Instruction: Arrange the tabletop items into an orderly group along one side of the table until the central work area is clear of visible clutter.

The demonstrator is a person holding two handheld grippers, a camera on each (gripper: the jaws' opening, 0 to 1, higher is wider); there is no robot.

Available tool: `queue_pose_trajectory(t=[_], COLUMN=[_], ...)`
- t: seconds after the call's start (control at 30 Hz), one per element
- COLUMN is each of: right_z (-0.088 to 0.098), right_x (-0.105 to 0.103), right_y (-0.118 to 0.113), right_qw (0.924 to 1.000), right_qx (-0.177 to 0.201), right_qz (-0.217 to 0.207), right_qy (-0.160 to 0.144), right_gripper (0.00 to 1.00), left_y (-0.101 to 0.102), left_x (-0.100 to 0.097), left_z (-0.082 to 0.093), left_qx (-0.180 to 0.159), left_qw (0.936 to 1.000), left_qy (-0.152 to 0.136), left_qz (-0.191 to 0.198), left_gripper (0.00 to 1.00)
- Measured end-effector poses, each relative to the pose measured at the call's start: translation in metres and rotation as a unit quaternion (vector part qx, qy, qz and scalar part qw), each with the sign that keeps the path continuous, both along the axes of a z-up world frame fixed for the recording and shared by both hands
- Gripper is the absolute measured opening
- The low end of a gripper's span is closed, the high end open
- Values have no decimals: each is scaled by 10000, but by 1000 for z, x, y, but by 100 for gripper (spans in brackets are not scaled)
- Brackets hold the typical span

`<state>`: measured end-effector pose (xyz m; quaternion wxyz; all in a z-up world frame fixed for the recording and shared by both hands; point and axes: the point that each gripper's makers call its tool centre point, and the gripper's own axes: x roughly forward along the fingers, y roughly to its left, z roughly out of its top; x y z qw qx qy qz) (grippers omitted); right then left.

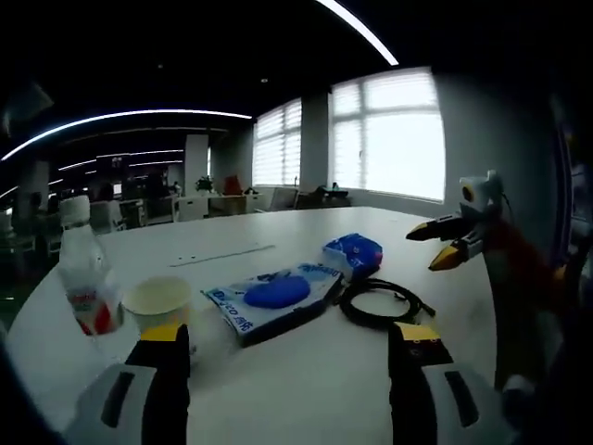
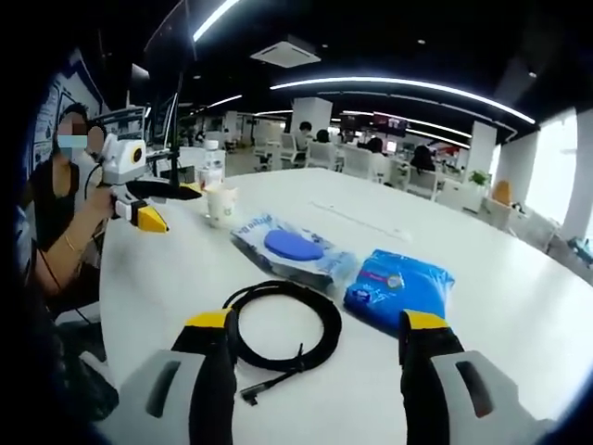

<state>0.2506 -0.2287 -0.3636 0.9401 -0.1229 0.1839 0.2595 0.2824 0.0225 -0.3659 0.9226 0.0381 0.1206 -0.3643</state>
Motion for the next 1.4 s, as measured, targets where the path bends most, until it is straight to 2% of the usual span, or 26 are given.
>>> queue_pose_trajectory(t=[0.37, 0.8, 1.2, 1.4], right_z=[4, 5, -6, -8], right_x=[-10, -27, -50, -63], right_y=[-5, -6, -11, -14], right_qw=[10000, 9997, 9993, 9990], right_qx=[6, 20, 31, 67], right_qz=[-98, -239, -376, -449], right_qy=[4, -85, 8, -13], right_gripper=[69, 72, 73, 79], left_y=[22, 45, 68, 77], left_x=[-5, -14, -29, -39], left_z=[-7, -7, -9, -11], left_qx=[77, 22, 49, -45], left_qw=[9995, 9981, 9962, 9946], left_qy=[126, 111, 95, 84], left_qz=[279, 600, 860, 1029], left_gripper=[88, 89, 89, 89])
